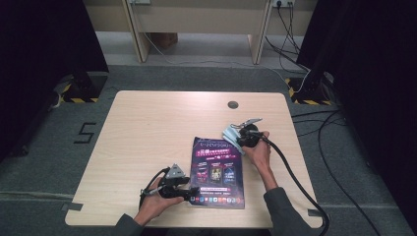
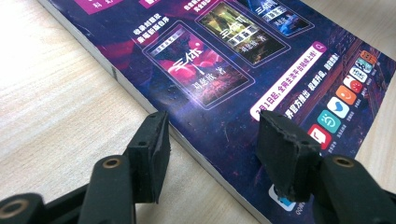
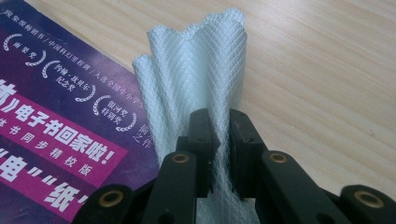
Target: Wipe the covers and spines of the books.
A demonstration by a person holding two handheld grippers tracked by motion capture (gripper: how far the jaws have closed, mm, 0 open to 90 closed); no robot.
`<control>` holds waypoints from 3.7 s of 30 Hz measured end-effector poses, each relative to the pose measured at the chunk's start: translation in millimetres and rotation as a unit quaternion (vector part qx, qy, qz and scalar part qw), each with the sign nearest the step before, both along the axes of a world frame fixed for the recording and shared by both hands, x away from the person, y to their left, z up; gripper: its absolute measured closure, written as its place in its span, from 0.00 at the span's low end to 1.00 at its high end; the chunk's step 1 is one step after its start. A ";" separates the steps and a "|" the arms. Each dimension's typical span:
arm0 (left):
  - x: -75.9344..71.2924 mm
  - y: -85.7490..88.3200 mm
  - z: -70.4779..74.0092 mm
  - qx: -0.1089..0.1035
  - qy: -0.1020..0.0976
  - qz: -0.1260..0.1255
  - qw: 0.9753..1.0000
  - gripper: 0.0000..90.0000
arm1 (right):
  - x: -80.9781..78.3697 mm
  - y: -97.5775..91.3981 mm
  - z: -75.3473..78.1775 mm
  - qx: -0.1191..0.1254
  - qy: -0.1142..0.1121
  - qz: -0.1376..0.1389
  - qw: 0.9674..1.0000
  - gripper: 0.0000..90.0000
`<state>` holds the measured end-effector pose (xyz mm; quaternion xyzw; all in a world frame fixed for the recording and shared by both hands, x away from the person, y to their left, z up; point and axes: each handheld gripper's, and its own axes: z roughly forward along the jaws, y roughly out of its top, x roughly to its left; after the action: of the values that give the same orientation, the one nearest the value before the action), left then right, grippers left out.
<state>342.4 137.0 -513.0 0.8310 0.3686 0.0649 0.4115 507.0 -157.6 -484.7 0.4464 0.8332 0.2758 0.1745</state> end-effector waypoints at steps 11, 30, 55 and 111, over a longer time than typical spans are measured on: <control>-0.1 -0.2 0.1 0.001 -0.001 0.000 1.000 0.48 | -17.4 40.6 -1.5 0.005 0.001 0.055 0.998 0.91; -0.3 0.3 -0.2 0.001 -0.002 -0.001 1.000 0.48 | -35.5 97.0 -4.4 0.033 0.014 0.143 0.989 0.90; -2.9 -0.7 0.0 0.000 0.000 -0.006 1.000 0.49 | -42.8 25.0 -0.5 0.019 0.020 0.073 0.997 0.90; -6.2 -1.5 -0.5 0.000 -0.004 -0.007 1.000 0.48 | -79.2 97.5 -4.4 0.031 0.017 0.169 0.985 0.90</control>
<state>336.2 135.5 -513.5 0.8335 0.3610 0.0651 0.4132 427.8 -60.1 -489.1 0.3093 0.8905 0.3192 0.0970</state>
